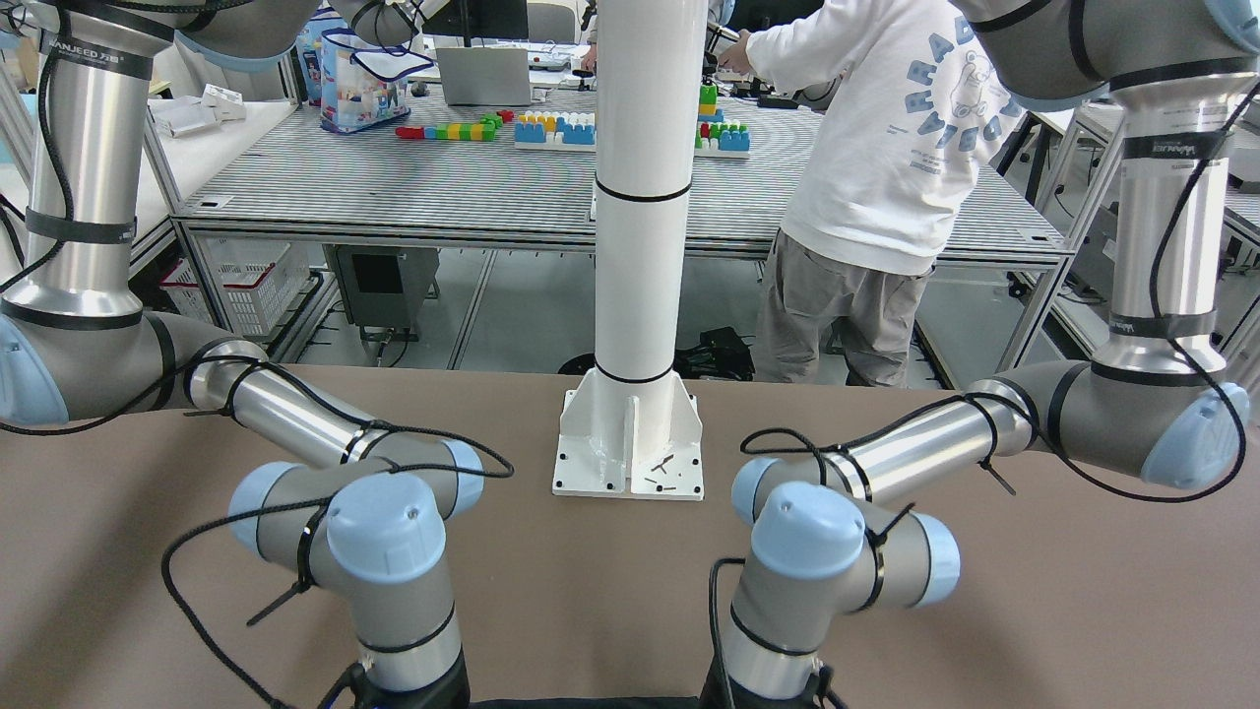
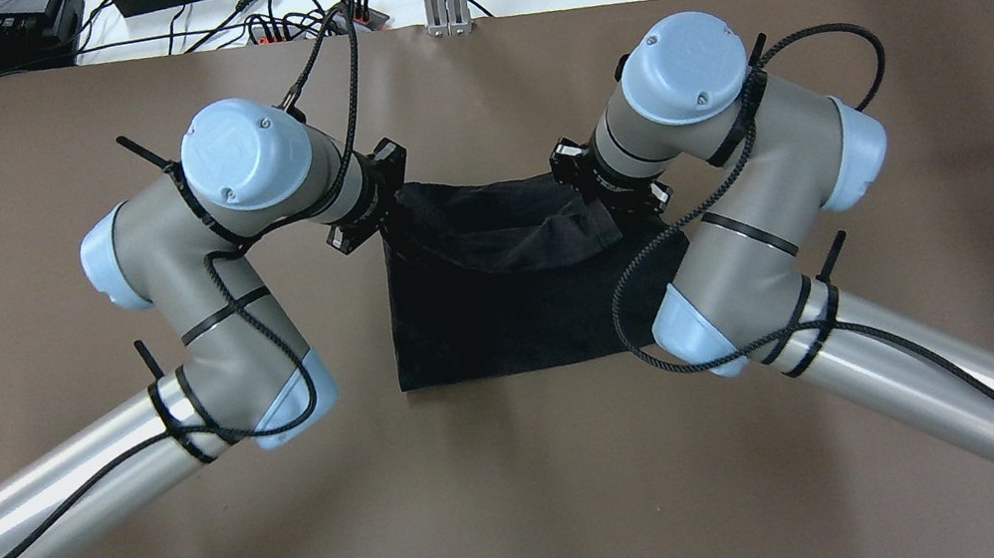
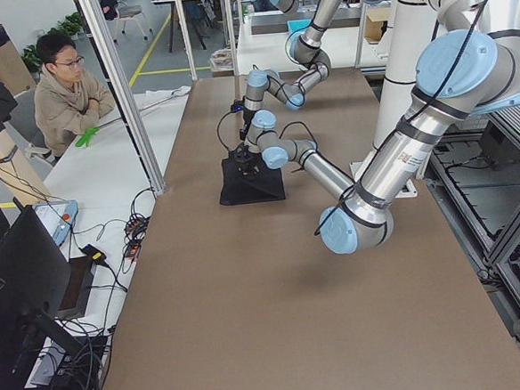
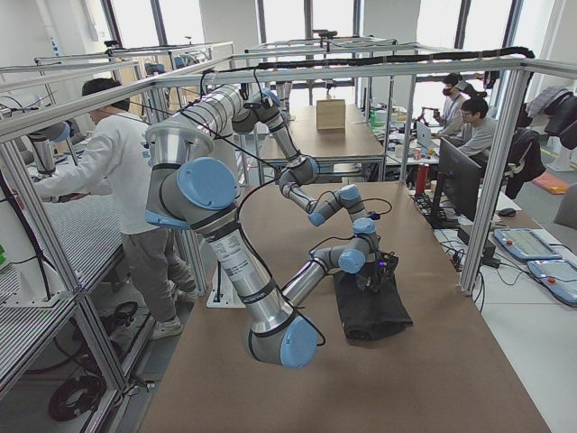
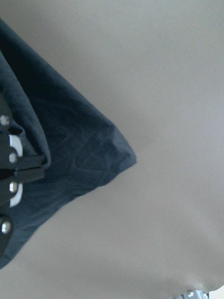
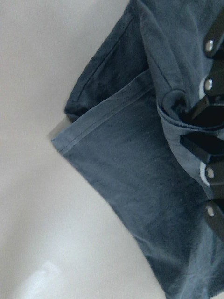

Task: Fold clothes
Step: 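Lift the near edge with both grippers and fold it over the far half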

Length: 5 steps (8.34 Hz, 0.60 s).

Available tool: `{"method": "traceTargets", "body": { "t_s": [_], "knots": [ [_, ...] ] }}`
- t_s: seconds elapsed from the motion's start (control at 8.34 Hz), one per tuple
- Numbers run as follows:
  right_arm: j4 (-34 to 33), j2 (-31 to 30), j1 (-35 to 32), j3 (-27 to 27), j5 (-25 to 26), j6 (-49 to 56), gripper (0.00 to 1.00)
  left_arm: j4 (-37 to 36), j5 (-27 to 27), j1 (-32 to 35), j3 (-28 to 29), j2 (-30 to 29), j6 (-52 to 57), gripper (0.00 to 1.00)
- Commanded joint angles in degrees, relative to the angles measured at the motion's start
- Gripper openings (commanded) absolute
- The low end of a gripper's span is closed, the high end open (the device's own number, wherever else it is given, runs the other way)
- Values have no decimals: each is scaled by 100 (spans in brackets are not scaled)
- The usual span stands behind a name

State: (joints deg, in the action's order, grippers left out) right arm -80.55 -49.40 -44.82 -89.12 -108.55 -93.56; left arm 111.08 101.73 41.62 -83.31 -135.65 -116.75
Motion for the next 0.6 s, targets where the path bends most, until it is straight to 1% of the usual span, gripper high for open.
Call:
{"method": "traceTargets", "body": {
  "t_s": [0.0,0.12,0.24,0.48],
  "knots": [
    [1387,701,-289,1997,-35,757,77,1509,-73,381,2575,-864,597,99],
    [1567,930,-447,2500,-35,1074,93,1792,-205,478,2957,-936,871,100],
    [1577,941,-544,2540,-35,1399,94,1795,-215,557,2996,-937,900,100],
    [1569,950,-720,2540,-87,1612,94,1795,-232,576,2996,-972,909,100]
  ]
}}
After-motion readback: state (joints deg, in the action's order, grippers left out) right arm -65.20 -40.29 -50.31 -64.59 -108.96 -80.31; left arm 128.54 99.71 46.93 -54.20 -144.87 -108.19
